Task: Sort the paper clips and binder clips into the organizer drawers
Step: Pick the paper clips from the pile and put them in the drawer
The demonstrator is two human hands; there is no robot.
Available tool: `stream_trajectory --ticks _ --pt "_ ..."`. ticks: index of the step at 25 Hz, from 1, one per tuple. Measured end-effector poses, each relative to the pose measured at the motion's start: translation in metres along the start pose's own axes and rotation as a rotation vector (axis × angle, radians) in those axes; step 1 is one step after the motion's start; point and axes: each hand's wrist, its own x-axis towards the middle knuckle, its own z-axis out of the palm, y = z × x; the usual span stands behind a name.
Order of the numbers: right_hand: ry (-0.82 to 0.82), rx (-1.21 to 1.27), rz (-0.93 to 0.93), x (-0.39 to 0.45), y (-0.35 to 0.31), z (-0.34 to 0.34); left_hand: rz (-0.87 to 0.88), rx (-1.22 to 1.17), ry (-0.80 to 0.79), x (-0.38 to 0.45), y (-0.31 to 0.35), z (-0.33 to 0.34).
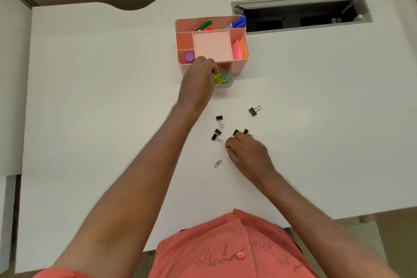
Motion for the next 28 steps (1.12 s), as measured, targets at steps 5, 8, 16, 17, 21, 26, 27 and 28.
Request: stream_trajectory --ticks 5,8,16,17,21,26,27,28 --pt "0.024 0.051 0.004 -0.001 0.003 -0.001 0.061 0.11 -0.03 0.003 -0.006 0.004" --pt "0.043 0.128 0.058 -0.003 0.009 0.0 0.092 0.076 0.065 -0.009 -0.008 0.004" --pt "0.06 0.355 0.177 0.0 0.033 -0.009 0.021 -0.166 -0.069 -0.14 -0.003 0.044" --pt "0.077 0.352 0.183 0.0 0.035 -0.011 0.006 -0.161 -0.109 -0.159 -0.006 0.05" --pt "0.11 0.252 0.199 -0.005 0.035 -0.014 -0.075 -0.037 -0.268 -0.202 -0.017 0.064" --pt "0.048 0.104 0.049 -0.017 0.025 -0.008 -0.123 0.079 -0.355 -0.203 -0.024 0.07" --pt "0.031 0.072 0.035 -0.019 0.025 -0.006 -0.127 0.082 -0.365 -0.201 -0.023 0.071" --pt "0.017 0.047 0.036 -0.021 0.025 -0.005 -0.129 0.083 -0.374 -0.199 -0.022 0.071"
